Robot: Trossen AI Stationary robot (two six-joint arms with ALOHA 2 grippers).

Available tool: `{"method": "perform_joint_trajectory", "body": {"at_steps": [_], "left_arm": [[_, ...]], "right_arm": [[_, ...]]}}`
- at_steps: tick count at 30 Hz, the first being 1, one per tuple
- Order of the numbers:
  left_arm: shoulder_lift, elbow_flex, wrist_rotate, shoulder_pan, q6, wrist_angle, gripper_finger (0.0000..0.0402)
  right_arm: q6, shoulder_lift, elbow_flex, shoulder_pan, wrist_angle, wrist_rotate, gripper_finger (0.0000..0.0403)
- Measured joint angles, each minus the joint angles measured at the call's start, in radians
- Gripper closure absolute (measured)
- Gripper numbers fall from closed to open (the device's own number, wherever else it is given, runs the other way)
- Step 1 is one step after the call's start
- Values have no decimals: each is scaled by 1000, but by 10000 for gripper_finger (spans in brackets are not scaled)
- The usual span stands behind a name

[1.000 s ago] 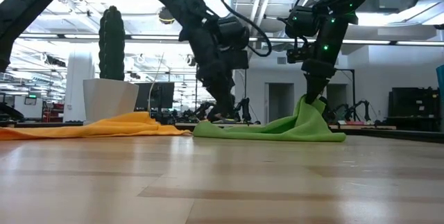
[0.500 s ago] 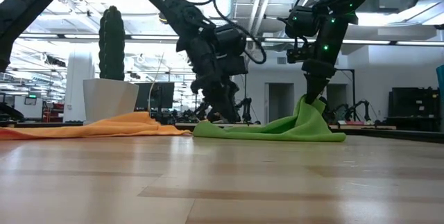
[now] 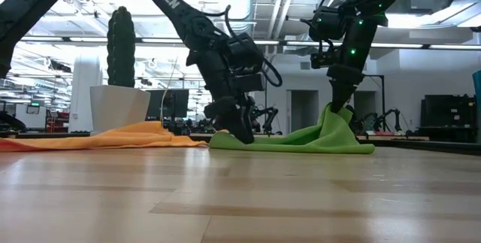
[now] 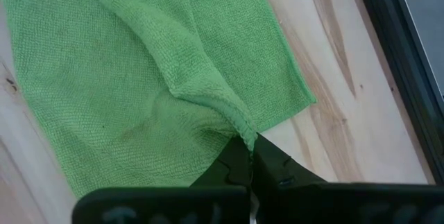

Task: Fold microfiber towels
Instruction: Fold the green microfiber towel

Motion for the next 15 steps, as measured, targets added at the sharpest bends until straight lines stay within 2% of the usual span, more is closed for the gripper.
{"method": "perform_joint_trajectory", "body": {"at_steps": [15], "left_arm": [[16,1,-9,-1,-3,10,394]], "right_arm": [[0,0,0,0,0,0,385]]}}
